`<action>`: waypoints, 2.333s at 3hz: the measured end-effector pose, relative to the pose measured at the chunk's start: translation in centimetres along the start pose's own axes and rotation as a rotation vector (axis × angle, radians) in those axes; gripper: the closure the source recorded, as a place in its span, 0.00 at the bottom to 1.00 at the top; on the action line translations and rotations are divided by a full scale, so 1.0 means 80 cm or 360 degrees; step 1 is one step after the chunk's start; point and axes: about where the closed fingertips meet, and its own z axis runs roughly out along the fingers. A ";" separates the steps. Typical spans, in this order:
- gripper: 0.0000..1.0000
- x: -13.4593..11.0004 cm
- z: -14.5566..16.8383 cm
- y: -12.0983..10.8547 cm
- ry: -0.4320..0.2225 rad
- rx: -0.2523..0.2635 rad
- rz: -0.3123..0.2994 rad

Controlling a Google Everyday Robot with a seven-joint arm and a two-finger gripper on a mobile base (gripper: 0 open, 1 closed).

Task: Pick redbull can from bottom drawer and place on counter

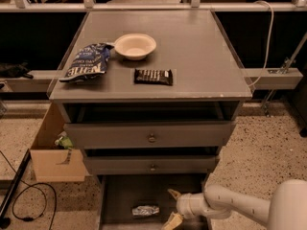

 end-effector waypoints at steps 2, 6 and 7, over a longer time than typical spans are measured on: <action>0.00 0.009 0.034 -0.011 -0.0057 0.0040 0.0067; 0.00 0.080 0.056 0.023 -0.0073 0.0057 0.0022; 0.00 0.033 0.064 -0.006 0.0014 -0.0029 -0.0027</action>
Offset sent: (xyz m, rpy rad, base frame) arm 0.0222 0.0197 -0.0337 0.0413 0.0097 -0.0766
